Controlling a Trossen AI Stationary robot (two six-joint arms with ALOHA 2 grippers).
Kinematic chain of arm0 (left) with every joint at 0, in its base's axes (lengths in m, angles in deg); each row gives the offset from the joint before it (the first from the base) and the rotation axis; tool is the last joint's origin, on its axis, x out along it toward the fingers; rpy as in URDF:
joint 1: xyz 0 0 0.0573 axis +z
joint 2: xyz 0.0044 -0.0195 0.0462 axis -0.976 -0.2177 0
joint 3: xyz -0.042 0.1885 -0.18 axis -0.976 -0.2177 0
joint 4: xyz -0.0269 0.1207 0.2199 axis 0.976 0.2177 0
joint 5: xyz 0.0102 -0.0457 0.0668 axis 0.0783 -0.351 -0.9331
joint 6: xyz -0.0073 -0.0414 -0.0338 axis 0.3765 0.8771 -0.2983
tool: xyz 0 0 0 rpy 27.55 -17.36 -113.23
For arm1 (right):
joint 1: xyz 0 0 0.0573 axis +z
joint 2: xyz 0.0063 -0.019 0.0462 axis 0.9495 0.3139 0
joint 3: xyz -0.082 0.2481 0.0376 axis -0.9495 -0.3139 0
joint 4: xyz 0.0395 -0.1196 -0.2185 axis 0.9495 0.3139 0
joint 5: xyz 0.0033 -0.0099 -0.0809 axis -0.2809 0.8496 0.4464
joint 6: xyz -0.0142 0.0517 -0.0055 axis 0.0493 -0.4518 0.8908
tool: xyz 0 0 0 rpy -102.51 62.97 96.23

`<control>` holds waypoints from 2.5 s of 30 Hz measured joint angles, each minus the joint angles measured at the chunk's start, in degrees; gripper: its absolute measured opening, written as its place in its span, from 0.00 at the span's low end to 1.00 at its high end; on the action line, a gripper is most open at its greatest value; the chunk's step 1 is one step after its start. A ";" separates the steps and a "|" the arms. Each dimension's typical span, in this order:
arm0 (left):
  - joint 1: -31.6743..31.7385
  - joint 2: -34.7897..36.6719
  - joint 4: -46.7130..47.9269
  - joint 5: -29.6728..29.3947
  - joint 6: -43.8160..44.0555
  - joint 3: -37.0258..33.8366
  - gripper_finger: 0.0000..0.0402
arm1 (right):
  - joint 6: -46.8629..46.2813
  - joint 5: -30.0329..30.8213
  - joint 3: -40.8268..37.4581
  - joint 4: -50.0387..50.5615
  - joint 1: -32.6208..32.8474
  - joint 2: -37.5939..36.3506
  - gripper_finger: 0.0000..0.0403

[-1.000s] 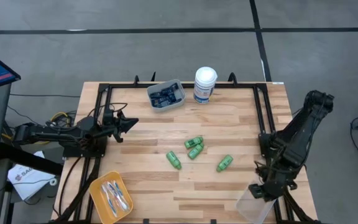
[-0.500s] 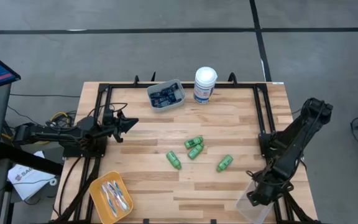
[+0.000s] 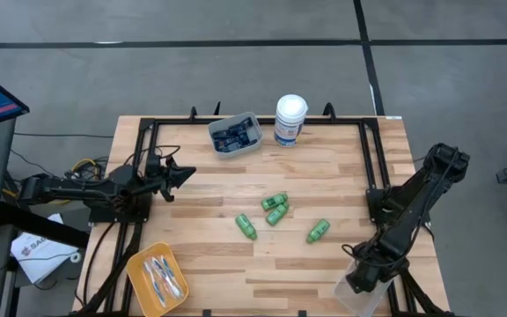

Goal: Pick & Place Travel size toiletries
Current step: Put the green shampoo into the transparent bin

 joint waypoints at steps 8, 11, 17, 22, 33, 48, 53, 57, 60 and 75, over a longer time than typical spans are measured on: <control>0.00 0.00 0.02 0.00 0.00 0.01 0.00 | 6.60 0.91 2.01 2.35 -1.77 -5.56 0.66; 0.00 0.00 0.02 0.00 0.00 0.01 0.00 | 13.56 3.81 4.22 5.72 -4.52 -8.80 0.67; 0.00 0.00 0.02 0.00 0.00 0.01 0.00 | 37.87 15.21 8.34 11.79 -14.73 -13.05 0.67; 0.00 0.00 0.04 0.00 0.00 0.01 0.00 | 67.21 21.77 9.79 13.70 -25.09 -11.22 0.67; 0.00 0.00 0.04 0.00 0.00 0.00 0.00 | 120.00 23.19 9.79 13.05 -36.62 3.17 0.67; 0.00 0.00 0.04 0.00 0.00 0.01 0.00 | 135.00 22.75 9.69 4.15 -34.28 7.08 0.67; 0.00 -0.20 -0.07 0.00 0.00 0.01 0.00 | 132.76 22.96 9.99 3.13 -32.31 10.63 0.67; 0.00 -1.16 -0.75 0.01 0.00 0.01 0.00 | 130.65 22.99 11.47 2.09 -32.11 14.30 0.67; 0.00 -2.25 -1.04 0.06 0.08 0.01 0.00 | 130.62 23.26 12.78 1.68 -31.71 17.28 0.67; 0.07 -4.59 -1.54 0.01 0.15 0.01 0.00 | 127.07 28.92 13.24 1.43 -29.81 24.19 0.54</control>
